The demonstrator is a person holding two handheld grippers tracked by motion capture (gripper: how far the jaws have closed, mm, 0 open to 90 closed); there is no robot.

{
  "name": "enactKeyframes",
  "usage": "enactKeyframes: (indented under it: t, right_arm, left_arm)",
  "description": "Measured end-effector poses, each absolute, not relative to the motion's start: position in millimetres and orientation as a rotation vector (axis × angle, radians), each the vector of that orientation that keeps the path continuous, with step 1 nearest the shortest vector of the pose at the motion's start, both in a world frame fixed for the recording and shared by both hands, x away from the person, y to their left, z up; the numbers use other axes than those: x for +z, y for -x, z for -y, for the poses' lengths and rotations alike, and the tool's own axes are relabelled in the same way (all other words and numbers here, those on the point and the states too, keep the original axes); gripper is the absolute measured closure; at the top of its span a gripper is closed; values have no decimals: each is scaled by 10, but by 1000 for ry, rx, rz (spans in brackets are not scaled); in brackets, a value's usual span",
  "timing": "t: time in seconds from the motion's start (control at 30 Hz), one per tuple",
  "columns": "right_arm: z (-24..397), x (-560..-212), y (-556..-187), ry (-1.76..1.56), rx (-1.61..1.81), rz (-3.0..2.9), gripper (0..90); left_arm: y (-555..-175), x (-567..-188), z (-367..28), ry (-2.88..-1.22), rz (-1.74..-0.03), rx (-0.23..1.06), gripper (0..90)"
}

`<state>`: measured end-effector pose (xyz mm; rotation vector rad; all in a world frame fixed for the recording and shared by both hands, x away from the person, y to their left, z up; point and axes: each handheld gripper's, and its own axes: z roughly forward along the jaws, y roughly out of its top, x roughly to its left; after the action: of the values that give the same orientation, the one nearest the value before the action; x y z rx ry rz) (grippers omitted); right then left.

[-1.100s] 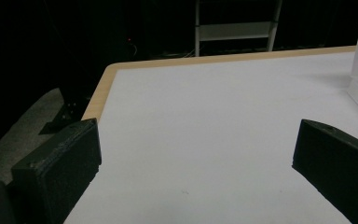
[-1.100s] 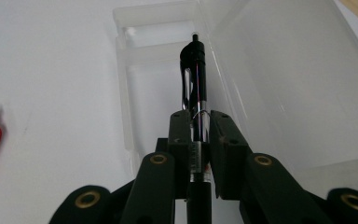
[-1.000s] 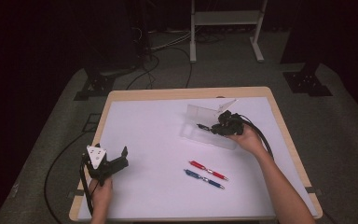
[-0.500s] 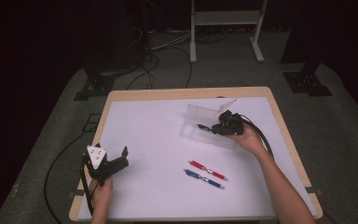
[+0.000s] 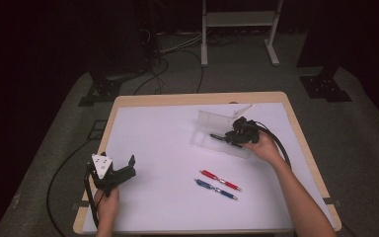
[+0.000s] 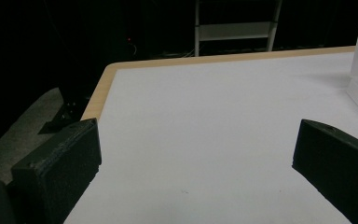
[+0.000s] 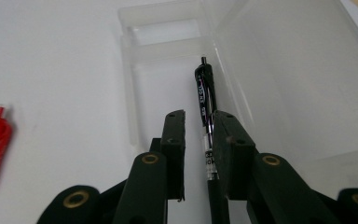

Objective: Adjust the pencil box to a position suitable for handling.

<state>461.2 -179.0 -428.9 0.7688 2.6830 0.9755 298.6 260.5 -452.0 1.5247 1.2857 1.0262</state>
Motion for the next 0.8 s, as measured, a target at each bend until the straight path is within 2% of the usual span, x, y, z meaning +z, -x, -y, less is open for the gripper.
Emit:
enactKeyframes:
  t: [0.1,0.5,0.8]
  right_arm:
    - [1792,-4204,-4482,-779,1029,-2722,699]
    - [1669,-4066,-3792,-610,1119,-2756,667]
    - [1670,-4115,-3570,-605,1161,-2755,635]
  left_arm:
    - [-2983,-4520,-2601,-1525,-1287,1029,3]
    - [-2981,-4524,-2585,-1541,-1282,1028,4]
    - [-2975,-4522,-2602,-1529,-1290,1026,3]
